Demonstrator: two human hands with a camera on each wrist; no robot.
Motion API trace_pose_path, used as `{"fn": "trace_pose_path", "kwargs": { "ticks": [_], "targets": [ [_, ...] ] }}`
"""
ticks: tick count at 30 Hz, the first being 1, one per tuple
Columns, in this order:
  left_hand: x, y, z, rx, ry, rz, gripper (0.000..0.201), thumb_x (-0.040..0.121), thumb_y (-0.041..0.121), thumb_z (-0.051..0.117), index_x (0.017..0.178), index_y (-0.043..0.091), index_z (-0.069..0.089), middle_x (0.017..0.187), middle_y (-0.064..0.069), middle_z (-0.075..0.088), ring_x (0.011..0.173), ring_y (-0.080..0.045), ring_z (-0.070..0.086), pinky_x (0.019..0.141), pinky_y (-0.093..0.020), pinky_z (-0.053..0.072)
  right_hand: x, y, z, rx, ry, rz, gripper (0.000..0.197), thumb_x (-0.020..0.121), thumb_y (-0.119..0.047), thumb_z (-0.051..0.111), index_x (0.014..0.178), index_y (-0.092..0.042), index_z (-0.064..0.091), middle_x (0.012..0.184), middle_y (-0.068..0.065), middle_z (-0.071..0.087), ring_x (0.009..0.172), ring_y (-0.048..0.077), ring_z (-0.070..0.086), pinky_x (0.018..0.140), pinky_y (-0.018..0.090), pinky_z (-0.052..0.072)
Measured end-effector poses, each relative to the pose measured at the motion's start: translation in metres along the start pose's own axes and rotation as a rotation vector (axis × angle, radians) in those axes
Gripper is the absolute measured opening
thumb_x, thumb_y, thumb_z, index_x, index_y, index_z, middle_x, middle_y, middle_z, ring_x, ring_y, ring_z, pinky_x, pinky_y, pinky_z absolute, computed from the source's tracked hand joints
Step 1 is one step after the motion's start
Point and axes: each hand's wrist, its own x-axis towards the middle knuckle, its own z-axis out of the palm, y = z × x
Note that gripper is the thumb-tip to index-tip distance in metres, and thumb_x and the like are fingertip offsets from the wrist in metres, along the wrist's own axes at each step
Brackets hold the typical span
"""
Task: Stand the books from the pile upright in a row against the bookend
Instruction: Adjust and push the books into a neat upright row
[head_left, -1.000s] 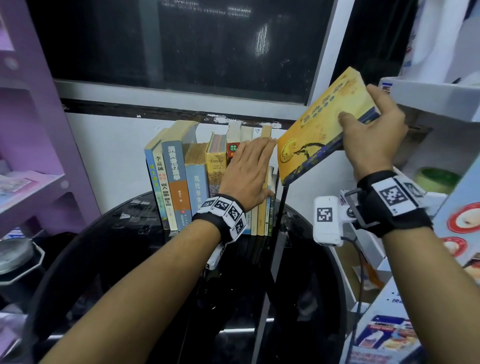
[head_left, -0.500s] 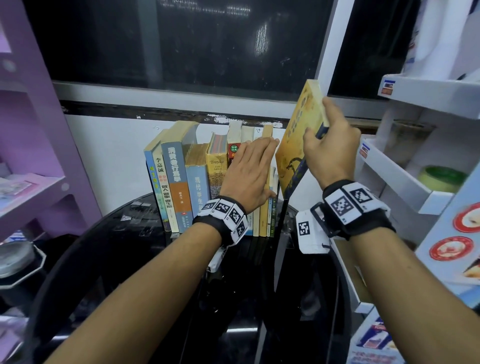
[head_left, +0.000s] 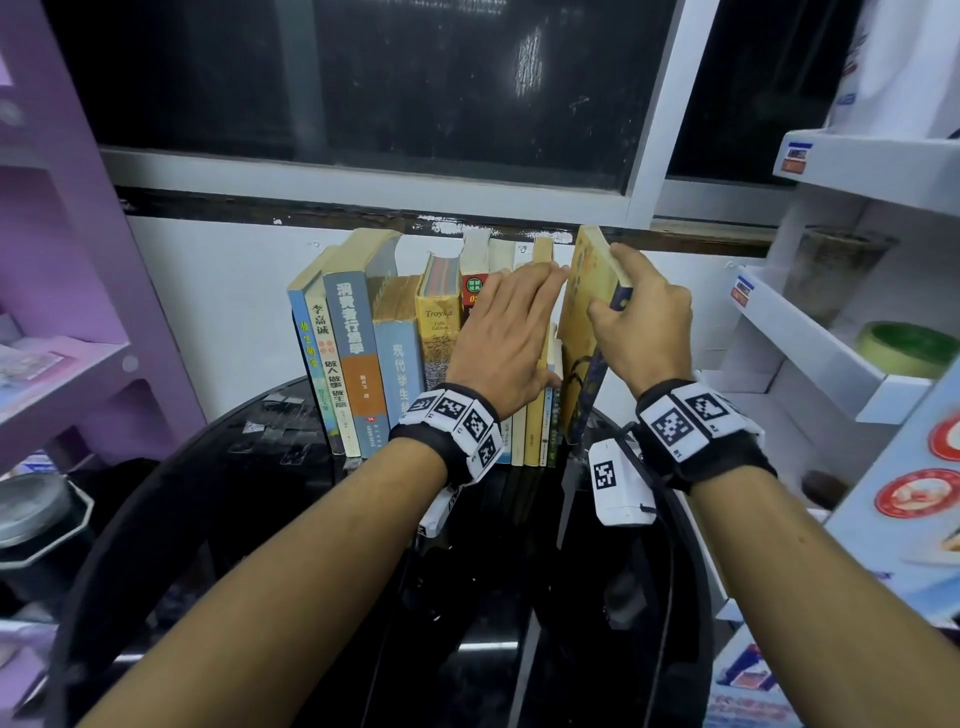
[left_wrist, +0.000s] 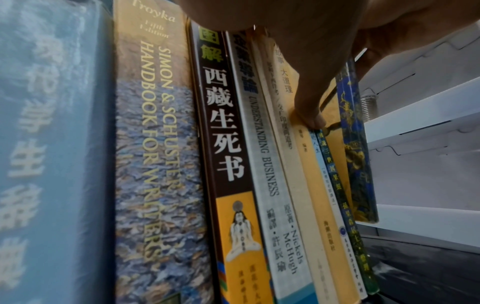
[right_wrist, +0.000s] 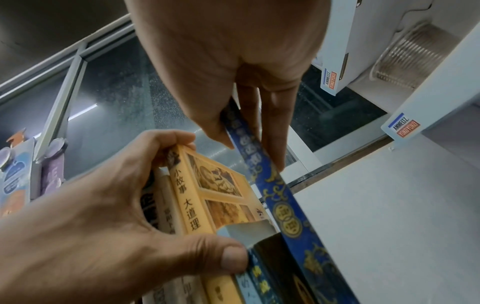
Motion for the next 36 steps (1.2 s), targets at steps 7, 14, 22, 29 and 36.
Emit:
{"fn": "trace_pose_path", "kwargs": {
  "ticks": [7,14,22,29,36],
  "targets": [
    [0.001,0.0,0.0,-0.003,-0.01,-0.006,0.117,0.057,0.06,0.079,0.147,0.007,0.027,0.144,-0.009,0.038,0.135,-0.025,0.034,0.116,-0.037,0.009,-0.004,0.008,0.011,0.023,-0.02,-0.03,0.049,0.089,-0.013,0.06,0.137,-0.019,0.054,0.109,0.015,0.069,0.092,0.026,0.064,0.085,0.031,0.05],
    [0.001,0.001,0.002,0.002,0.001,0.003,0.117,0.056,0.06,0.079,0.146,0.006,0.028,0.143,-0.009,0.039,0.134,-0.025,0.035,0.116,-0.038,0.011,-0.004,0.017,0.017,0.031,-0.093,-0.041,0.05,0.087,-0.012,0.064,0.136,-0.017,0.055,0.112,0.015,0.069,0.091,0.025,0.065,0.089,0.034,0.051],
    [0.002,-0.001,0.002,0.01,-0.008,0.022,0.117,0.058,0.059,0.078,0.148,0.005,0.026,0.144,-0.01,0.039,0.133,-0.026,0.037,0.116,-0.04,0.018,0.0,0.015,0.014,-0.047,-0.252,0.031,0.05,0.095,-0.017,0.047,0.145,-0.022,0.043,0.101,0.012,0.065,0.101,0.023,0.05,0.098,0.037,0.043],
    [0.007,-0.004,-0.002,0.063,-0.019,0.046,0.12,0.056,0.068,0.074,0.147,0.004,0.028,0.144,-0.012,0.041,0.133,-0.027,0.038,0.115,-0.039,0.019,0.003,0.021,0.017,-0.115,-0.329,0.074,0.052,0.097,-0.017,0.041,0.148,-0.025,0.035,0.118,0.022,0.059,0.122,0.039,0.043,0.1,0.05,0.046],
    [0.011,-0.005,-0.002,0.11,-0.032,0.041,0.117,0.056,0.07,0.073,0.144,0.004,0.032,0.142,-0.011,0.044,0.135,-0.026,0.039,0.118,-0.043,0.008,0.009,0.019,0.022,-0.142,-0.404,0.056,0.045,0.095,-0.019,0.04,0.14,-0.023,0.039,0.114,0.023,0.059,0.114,0.044,0.05,0.093,0.056,0.05]
  ]
}}
